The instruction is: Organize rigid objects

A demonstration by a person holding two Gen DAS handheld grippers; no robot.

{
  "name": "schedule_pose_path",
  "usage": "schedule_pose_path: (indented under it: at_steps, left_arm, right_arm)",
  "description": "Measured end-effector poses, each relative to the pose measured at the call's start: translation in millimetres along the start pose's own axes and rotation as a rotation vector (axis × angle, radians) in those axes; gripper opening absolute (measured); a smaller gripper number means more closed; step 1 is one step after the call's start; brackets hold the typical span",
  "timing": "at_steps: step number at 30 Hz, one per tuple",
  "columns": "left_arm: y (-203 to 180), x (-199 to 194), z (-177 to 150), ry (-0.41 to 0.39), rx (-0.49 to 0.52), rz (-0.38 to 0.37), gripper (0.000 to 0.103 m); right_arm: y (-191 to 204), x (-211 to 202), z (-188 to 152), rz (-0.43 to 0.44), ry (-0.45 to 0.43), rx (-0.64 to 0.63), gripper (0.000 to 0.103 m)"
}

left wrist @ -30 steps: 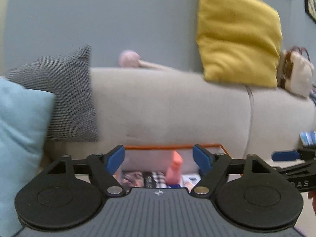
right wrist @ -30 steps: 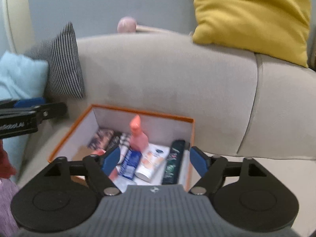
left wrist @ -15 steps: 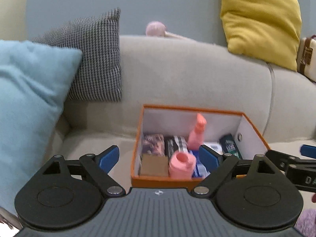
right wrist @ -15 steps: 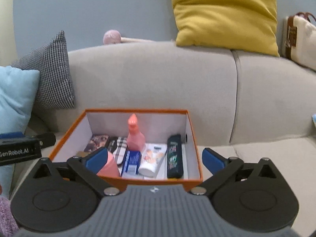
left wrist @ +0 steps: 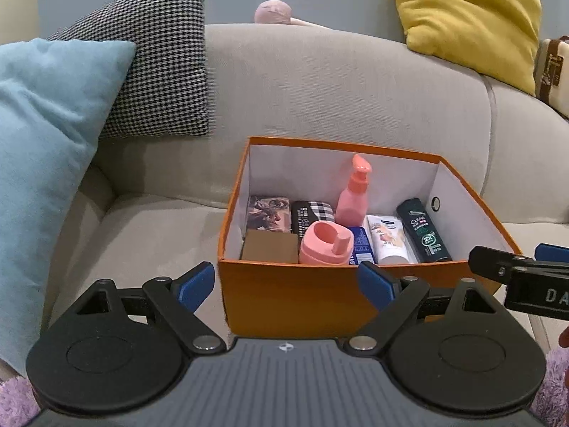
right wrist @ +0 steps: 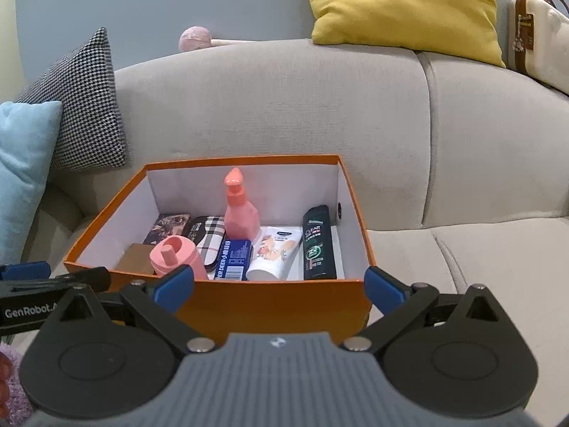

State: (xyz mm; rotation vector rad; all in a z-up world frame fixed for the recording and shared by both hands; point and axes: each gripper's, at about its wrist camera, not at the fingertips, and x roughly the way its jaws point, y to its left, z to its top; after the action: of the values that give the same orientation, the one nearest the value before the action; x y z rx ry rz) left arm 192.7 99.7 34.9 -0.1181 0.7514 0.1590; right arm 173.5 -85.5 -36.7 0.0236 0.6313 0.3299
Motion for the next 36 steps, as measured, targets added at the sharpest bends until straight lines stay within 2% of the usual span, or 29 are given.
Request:
schedule_pose_path:
  at_steps: [12, 36]
  left_arm:
    - [-1, -7, 1, -0.005, 0.015, 0.003, 0.103]
    - [0, -16, 0, -0.014, 0.028, 0.007, 0.103]
  right_arm:
    - [5, -4, -1, 0.027, 0.005, -0.005, 0.101]
    - [9, -13, -2, 0.024, 0.000, -0.021, 0.101]
